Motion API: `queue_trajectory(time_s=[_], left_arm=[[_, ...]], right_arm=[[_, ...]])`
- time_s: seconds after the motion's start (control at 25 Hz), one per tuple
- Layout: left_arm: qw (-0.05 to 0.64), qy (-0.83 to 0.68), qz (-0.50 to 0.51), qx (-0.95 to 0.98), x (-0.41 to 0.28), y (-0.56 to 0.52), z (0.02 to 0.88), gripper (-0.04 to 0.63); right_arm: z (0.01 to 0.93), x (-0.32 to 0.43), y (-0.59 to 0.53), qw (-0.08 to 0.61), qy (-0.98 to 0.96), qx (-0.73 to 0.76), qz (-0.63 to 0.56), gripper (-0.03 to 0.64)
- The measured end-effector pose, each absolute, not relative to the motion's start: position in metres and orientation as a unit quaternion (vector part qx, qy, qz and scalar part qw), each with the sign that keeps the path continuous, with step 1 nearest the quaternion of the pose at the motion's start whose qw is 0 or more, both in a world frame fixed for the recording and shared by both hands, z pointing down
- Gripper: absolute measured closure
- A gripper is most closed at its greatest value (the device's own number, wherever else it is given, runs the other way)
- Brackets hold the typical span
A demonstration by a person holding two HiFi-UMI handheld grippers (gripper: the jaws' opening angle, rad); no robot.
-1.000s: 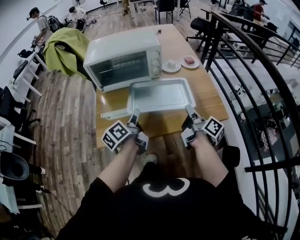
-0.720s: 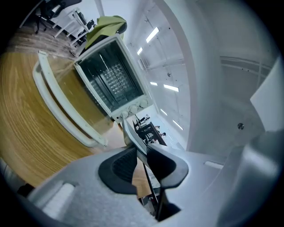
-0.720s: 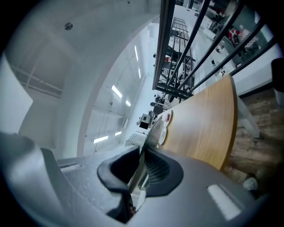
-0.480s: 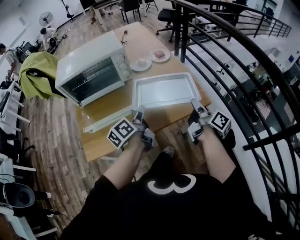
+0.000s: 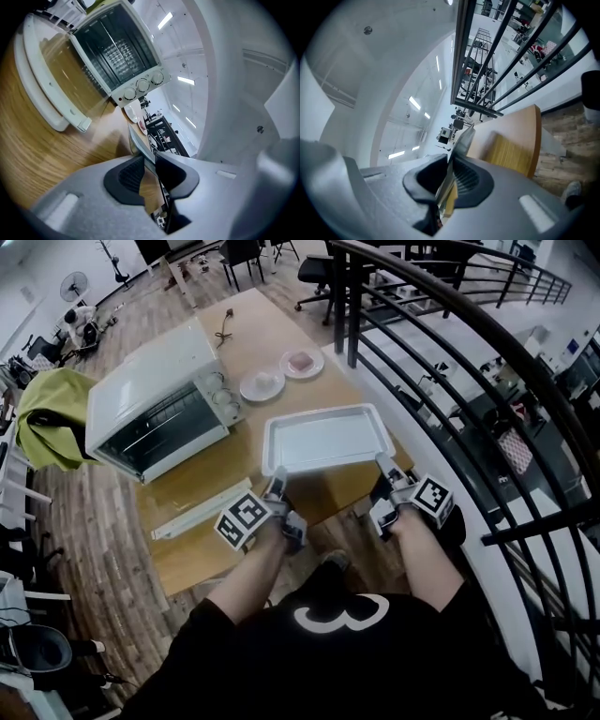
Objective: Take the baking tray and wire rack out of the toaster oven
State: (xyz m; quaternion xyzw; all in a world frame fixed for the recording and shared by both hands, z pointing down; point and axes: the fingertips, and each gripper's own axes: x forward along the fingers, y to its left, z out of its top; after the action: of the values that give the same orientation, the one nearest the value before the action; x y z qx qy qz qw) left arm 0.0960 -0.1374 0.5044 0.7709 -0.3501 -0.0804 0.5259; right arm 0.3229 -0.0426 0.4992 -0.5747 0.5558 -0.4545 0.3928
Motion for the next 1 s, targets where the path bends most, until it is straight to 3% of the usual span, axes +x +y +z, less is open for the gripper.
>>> queue_trajectory(time_s=[0.48,1.0], left_arm=[[0.537,-0.364,-0.056,0.759,0.111,-0.168,0.541,0.512],[0.536,-0.362,0.008,0.763,0.116,-0.165,0.574,0.499]], right_arm=[[0.544,0.339,-0.075,0.386,0.543,-0.569,-0.482,0.575],[0.578,0.338,-0.071,0.272,0.549,-0.609,-0.504,0.546]])
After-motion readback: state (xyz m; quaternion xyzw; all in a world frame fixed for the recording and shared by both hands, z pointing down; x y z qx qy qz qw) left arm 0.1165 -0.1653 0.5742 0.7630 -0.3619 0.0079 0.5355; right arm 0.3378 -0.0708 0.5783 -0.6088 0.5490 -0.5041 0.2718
